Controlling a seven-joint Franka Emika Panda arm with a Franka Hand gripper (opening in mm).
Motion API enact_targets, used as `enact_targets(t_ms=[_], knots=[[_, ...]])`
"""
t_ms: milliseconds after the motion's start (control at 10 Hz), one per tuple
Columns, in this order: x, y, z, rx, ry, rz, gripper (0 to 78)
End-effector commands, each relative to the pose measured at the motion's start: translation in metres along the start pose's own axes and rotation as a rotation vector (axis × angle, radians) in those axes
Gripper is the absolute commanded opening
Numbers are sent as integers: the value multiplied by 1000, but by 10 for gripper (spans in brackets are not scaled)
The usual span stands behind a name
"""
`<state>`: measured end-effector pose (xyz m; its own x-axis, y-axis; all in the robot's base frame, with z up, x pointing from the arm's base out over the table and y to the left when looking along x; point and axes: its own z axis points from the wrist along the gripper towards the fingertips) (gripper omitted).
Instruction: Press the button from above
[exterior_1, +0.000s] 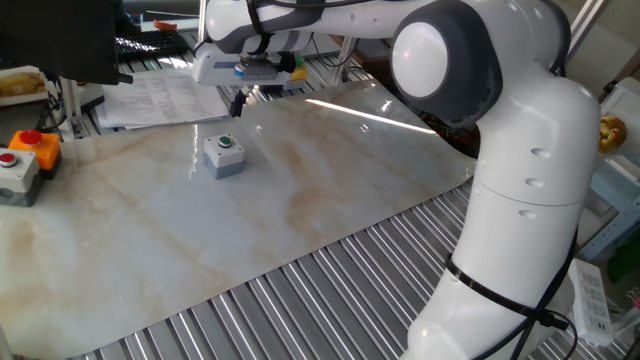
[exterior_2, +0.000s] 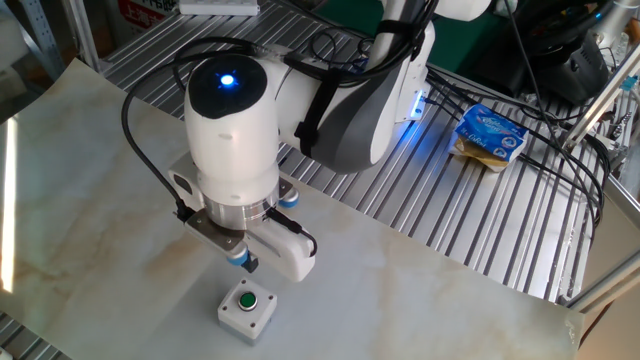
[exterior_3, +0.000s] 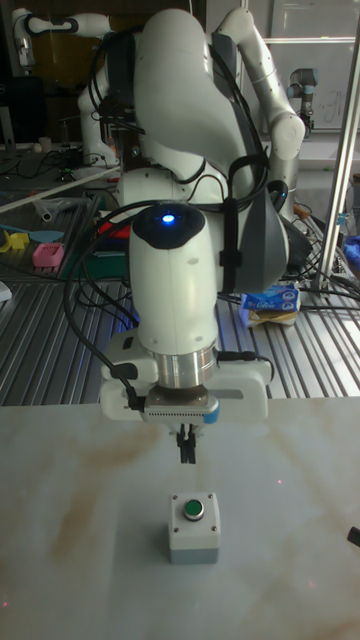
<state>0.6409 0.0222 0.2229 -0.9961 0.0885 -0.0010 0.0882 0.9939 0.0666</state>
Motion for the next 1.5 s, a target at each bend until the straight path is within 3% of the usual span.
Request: enact_targets(t_ms=[100,1400,1500], knots=[[-1,0,-2,-1,-3,0,773],[-1,0,-2,-1,-3,0,773],[-3,-4,12,156,-27,-97,773]])
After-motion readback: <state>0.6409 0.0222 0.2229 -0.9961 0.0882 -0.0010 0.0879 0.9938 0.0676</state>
